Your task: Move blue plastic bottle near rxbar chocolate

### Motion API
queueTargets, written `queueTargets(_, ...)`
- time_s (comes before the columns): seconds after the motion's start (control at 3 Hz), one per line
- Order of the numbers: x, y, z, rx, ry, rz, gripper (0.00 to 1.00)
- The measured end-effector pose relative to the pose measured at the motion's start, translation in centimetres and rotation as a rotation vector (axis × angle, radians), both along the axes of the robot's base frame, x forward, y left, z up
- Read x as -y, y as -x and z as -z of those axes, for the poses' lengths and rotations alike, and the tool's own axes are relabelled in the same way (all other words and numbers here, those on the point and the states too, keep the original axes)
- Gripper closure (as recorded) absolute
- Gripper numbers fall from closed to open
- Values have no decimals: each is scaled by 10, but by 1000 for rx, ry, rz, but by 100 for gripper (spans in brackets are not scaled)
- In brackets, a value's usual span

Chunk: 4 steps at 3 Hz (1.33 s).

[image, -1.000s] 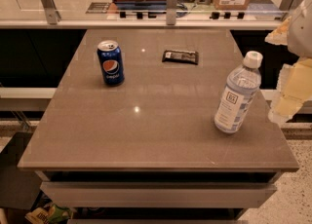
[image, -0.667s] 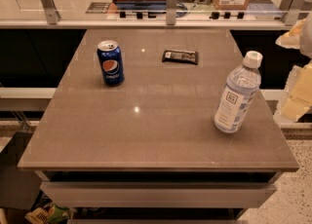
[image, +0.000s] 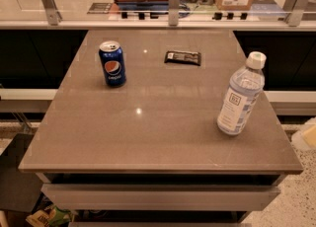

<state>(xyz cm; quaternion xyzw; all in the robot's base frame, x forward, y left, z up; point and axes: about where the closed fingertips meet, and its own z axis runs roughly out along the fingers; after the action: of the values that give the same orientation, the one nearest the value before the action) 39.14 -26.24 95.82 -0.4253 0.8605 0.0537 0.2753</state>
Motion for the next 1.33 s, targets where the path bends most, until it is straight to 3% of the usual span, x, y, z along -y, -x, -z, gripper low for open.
queueTargets(0.33, 14, 11, 16, 94, -128, 87, 0)
queueTargets(0.67, 25, 11, 25, 192, -232, 131, 0)
queueTargets(1.0, 26, 9, 35, 251, -308, 134, 0)
queueTargets(1.33, 24, -12, 56, 282, -325, 100, 0)
